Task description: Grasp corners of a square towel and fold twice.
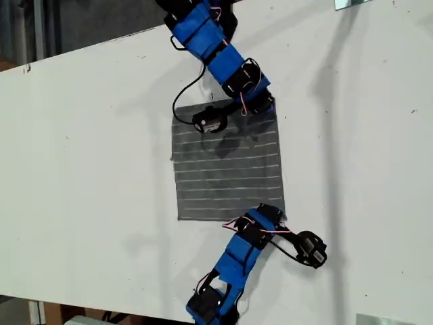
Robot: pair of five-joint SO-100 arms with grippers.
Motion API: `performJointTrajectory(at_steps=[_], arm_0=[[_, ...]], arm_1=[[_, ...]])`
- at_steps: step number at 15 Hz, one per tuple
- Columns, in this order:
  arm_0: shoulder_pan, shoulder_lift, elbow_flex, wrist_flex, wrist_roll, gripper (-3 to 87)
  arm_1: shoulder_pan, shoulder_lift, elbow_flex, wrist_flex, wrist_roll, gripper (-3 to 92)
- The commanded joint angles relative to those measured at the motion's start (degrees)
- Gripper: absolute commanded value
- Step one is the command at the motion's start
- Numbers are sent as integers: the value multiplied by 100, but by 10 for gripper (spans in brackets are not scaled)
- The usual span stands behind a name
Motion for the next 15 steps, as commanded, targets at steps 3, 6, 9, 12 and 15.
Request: performJointTrajectory(at_steps=[3, 6, 9, 12, 15], arm_0=[[35, 984, -413, 905, -97, -1], [-35, 1819, -492, 1468, 308, -1], [-563, 2804, -211, 1881, 984, -1], [-1415, 3331, 132, 1986, 1731, -1], [-2426, 3788, 853, 1960, 2382, -1]], arm_1=[[18, 396, -1125, 1055, 9, -1], [272, 782, -1248, 1521, -79, -1], [949, 1468, -1257, 1775, -492, -1], [1934, 2021, -1143, 1960, -1125, -1], [3129, 2672, -721, 1916, -1898, -1]])
